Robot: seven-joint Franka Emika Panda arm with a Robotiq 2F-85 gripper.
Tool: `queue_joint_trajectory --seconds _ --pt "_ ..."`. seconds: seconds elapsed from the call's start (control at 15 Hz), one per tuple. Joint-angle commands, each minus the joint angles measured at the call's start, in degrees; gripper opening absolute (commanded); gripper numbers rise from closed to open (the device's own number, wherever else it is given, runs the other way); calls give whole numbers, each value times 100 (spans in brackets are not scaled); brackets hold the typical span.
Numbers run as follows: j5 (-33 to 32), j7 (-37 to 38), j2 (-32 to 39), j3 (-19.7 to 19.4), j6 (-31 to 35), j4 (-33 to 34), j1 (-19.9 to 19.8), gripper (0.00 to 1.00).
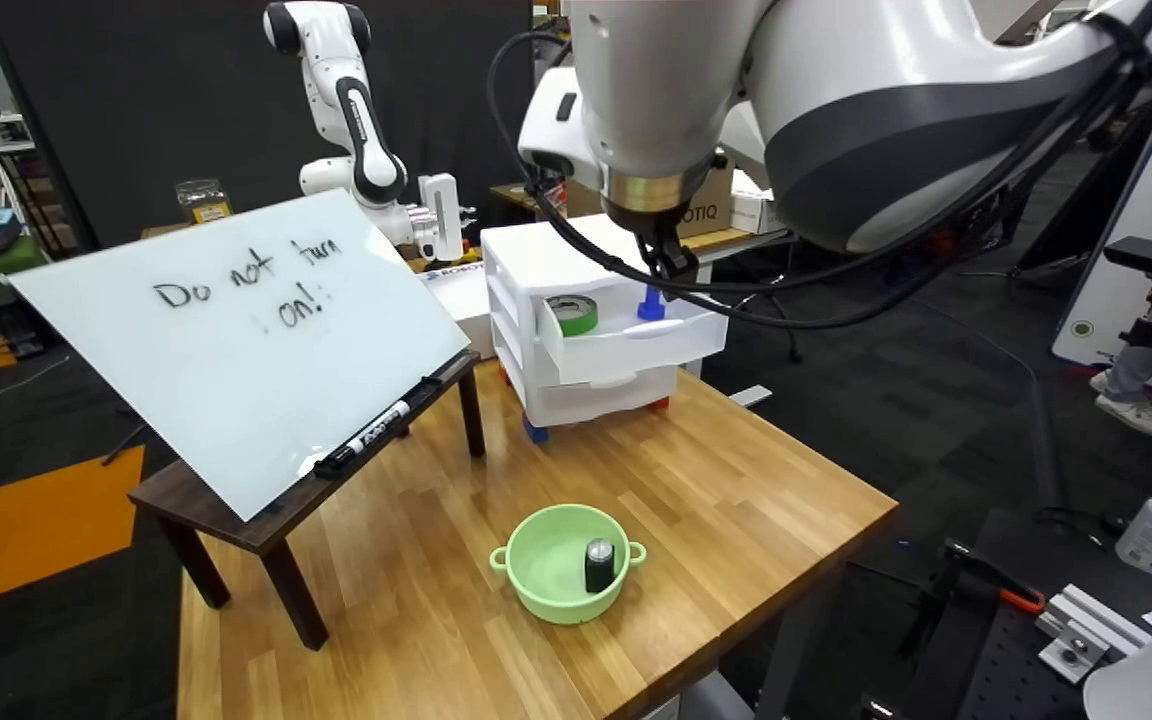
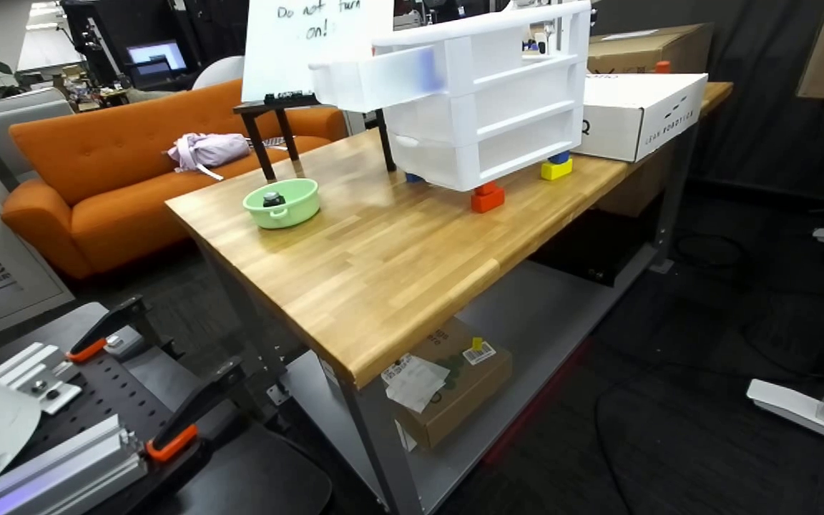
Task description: Close the top drawer
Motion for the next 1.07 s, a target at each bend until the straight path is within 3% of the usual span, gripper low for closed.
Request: queue_joint_trajectory --seconds 0.0,1.0 --pt "-179 37 175 -105 307 -109 -61 100" --pt "-306 -146 191 -185 451 -899 -40 100"
